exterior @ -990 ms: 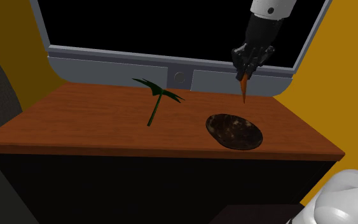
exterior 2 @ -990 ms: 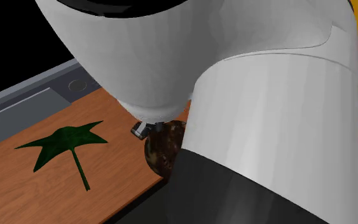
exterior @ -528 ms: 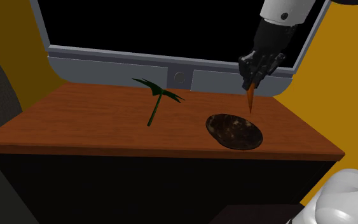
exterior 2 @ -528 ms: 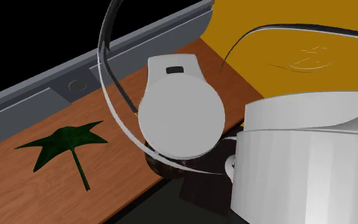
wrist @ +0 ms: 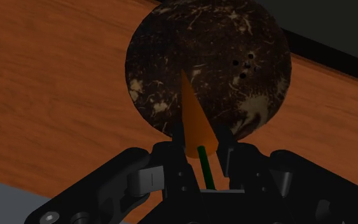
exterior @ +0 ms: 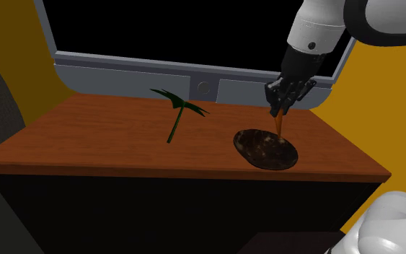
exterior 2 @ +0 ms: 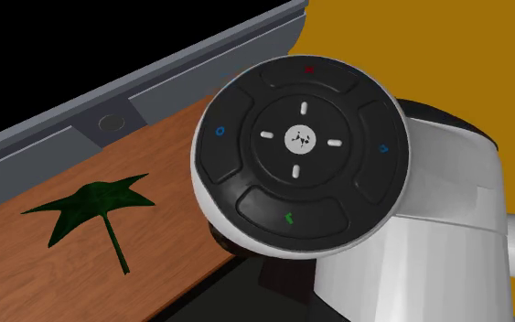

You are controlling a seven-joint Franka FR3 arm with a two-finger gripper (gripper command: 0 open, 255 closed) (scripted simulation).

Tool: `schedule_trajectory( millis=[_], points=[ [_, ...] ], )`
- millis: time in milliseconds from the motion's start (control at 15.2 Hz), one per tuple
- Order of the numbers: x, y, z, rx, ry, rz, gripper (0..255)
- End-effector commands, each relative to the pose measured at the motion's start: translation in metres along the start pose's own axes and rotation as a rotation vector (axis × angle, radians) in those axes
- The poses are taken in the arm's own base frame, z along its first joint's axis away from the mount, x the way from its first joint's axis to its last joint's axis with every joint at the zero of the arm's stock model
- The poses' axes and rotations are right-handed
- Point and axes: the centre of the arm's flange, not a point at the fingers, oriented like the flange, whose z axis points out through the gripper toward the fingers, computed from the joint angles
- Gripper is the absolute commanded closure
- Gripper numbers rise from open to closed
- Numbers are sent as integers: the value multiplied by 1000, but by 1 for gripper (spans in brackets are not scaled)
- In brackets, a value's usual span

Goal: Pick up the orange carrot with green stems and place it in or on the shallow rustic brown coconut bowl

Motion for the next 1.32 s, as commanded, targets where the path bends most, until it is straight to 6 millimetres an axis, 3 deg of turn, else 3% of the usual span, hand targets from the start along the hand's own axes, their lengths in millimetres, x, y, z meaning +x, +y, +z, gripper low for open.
schedule_trajectory(
  millis=[0, 264, 726, 792, 1122, 1254],
  points=[
    [-2, -1, 11, 0, 0, 0, 255],
    [-5, -4, 30, 0, 0, 0, 255],
    [-5, -4, 30, 0, 0, 0, 255],
    [-5, -4, 30, 0, 0, 0, 0],
    [-5, -4, 30, 0, 0, 0, 0],
    [-5, -4, 3, 0, 0, 0, 0]
  ],
)
